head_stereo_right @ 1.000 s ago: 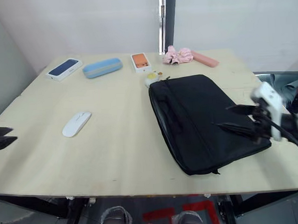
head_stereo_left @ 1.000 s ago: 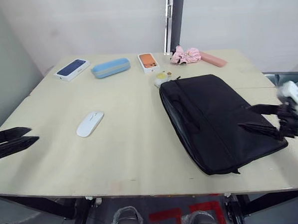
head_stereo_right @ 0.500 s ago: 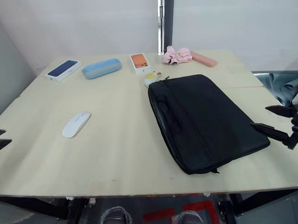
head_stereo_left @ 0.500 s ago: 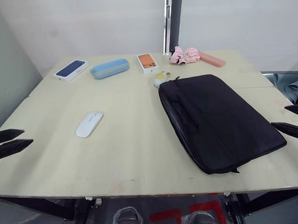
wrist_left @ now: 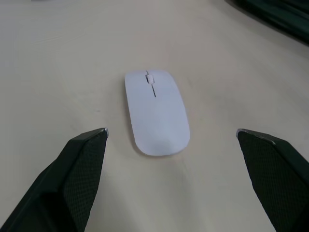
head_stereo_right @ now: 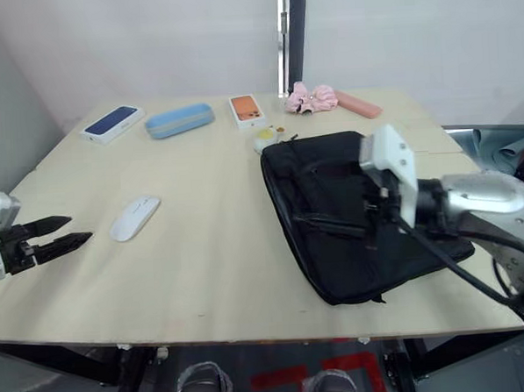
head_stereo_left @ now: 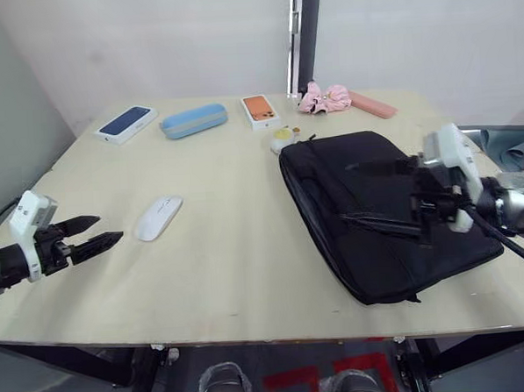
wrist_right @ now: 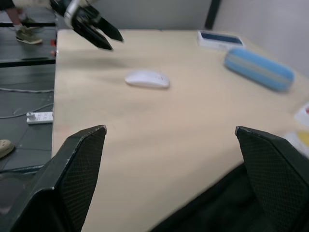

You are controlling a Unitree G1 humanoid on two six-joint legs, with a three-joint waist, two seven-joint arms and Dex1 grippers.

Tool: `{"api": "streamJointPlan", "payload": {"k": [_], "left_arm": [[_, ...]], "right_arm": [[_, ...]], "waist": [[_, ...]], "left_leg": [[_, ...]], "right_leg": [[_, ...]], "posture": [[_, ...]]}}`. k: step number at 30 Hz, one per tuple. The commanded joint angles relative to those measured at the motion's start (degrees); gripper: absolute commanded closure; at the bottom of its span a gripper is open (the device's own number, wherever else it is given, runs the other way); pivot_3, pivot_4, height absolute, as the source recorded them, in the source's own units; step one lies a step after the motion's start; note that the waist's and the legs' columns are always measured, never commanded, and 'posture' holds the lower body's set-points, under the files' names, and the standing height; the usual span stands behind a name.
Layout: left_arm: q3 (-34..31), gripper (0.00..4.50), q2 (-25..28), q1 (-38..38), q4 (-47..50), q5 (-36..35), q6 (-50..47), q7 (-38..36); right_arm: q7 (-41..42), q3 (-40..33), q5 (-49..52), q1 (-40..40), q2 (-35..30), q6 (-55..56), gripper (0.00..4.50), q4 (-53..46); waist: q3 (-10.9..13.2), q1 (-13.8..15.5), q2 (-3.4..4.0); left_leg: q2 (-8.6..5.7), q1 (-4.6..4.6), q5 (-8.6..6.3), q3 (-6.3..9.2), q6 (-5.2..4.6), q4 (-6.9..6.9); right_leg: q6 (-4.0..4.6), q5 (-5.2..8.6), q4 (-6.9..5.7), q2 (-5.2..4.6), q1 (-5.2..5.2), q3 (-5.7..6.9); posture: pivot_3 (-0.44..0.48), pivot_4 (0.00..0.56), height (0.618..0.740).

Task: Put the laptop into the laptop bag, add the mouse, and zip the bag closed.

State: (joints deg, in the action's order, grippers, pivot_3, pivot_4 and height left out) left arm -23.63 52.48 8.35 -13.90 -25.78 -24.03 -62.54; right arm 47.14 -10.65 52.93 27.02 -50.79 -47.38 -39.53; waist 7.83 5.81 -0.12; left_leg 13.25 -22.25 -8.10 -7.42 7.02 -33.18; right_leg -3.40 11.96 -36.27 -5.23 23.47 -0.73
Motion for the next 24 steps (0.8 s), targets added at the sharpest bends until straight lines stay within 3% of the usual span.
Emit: {"api": "streamJointPlan", "payload": {"k": [1,13,24], "left_arm": [[1.3,0.0,-1.4,4.1,-3.4,4.1,6.2,5.3],[5.5,0.0,-6.5,14.6,-7.7,2.9,2.8,6.3],[11.7,0.0,-10.8,27.3,-30.4,11.5,14.5,10.9]], "right_arm": [[-1.9,2.3,0.4,2.6,0.7,-0.1,0.02,-0.6],[-3.4,2.1,0.1,1.7,-1.3,-0.1,0.02,-1.1],[-4.7,0.5,0.0,0.7,-3.7,-0.1,0.02,-1.8]], "waist": [[0.0,0.2,-0.07],[-0.1,0.3,-0.17],[-0.1,0.3,-0.18]], "left_leg": [[0.04,-0.01,0.0,0.03,0.02,-0.02],[0.01,-0.09,0.0,0.06,0.06,-0.18],[0.01,-0.11,0.0,0.04,0.07,-0.17]], "right_leg": [[0.0,0.0,0.0,0.03,-0.01,0.02],[0.0,-0.01,-0.07,0.03,0.0,0.0],[-0.01,-0.01,-0.06,0.05,0.03,-0.04]], "posture": [[0.0,0.15,0.74],[0.0,0.15,0.74],[0.0,0.15,0.74]]}}
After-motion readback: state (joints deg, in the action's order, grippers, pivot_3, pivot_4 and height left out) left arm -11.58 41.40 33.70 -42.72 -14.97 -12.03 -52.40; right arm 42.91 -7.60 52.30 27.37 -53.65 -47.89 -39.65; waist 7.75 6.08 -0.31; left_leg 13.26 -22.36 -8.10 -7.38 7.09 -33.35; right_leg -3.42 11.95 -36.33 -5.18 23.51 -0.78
